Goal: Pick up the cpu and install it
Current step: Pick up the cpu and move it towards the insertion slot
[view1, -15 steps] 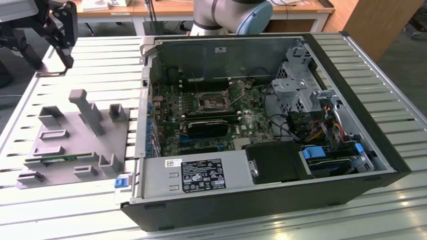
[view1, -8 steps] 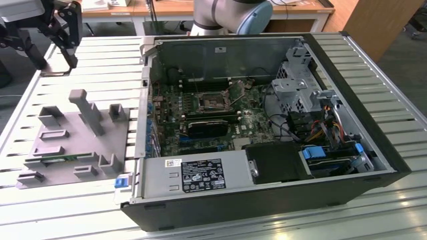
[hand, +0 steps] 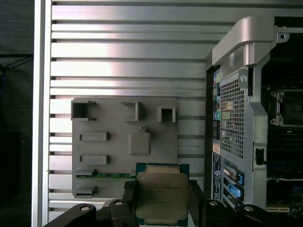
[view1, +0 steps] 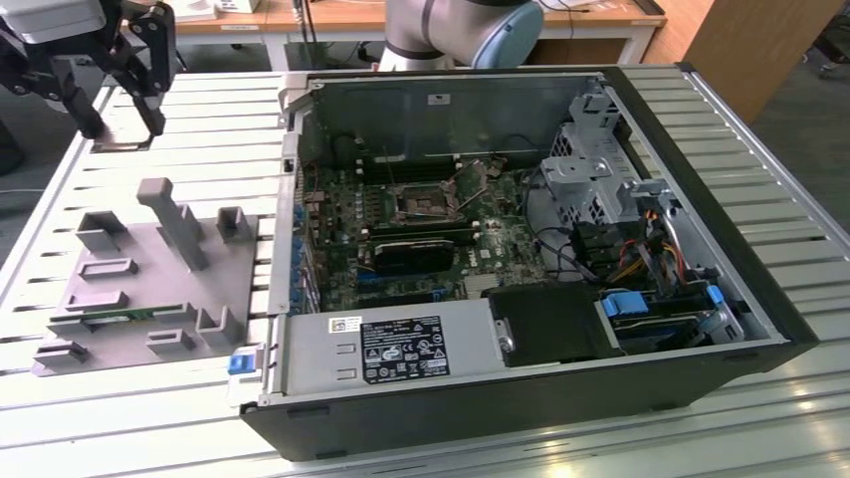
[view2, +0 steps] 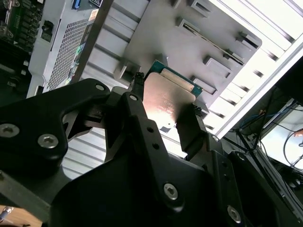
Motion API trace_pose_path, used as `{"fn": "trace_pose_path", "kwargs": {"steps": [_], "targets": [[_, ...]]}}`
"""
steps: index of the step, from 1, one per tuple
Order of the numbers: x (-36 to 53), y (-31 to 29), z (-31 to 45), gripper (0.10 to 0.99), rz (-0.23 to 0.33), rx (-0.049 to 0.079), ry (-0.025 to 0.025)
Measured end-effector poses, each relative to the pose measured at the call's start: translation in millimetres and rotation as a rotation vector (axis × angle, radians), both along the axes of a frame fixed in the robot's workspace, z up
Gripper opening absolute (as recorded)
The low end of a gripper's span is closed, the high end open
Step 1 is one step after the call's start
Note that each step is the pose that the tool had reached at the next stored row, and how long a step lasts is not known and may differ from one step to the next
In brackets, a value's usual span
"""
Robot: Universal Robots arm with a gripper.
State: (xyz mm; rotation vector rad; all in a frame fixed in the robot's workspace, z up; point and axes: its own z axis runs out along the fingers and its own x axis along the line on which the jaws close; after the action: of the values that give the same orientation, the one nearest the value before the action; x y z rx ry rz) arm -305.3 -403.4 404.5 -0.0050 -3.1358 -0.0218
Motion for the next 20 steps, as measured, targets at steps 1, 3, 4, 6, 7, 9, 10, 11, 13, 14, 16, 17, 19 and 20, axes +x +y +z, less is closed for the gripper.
{"fn": "trace_pose_path", "kwargs": {"steps": [1,3,4,6,7,9,10,11,13,14,16,17,19,20], "targets": [[1.1,0.0,0.0,0.525,0.0,0.0,0.0],[3.5,0.0,0.0,0.525,0.0,0.0,0.0],[4.6,0.0,0.0,0.525,0.0,0.0,0.0],[6.8,0.0,0.0,0.525,0.0,0.0,0.0],[7.9,0.0,0.0,0.525,0.0,0.0,0.0],[9.8,0.0,0.0,0.525,0.0,0.0,0.0],[10.7,0.0,0.0,0.525,0.0,0.0,0.0],[11.8,0.0,0.0,0.525,0.0,0.0,0.0],[13.6,0.0,0.0,0.525,0.0,0.0,0.0],[14.6,0.0,0.0,0.525,0.0,0.0,0.0],[16.4,0.0,0.0,0.525,0.0,0.0,0.0],[17.3,0.0,0.0,0.525,0.0,0.0,0.0],[19.0,0.0,0.0,0.525,0.0,0.0,0.0],[19.8,0.0,0.0,0.525,0.0,0.0,0.0]]}}
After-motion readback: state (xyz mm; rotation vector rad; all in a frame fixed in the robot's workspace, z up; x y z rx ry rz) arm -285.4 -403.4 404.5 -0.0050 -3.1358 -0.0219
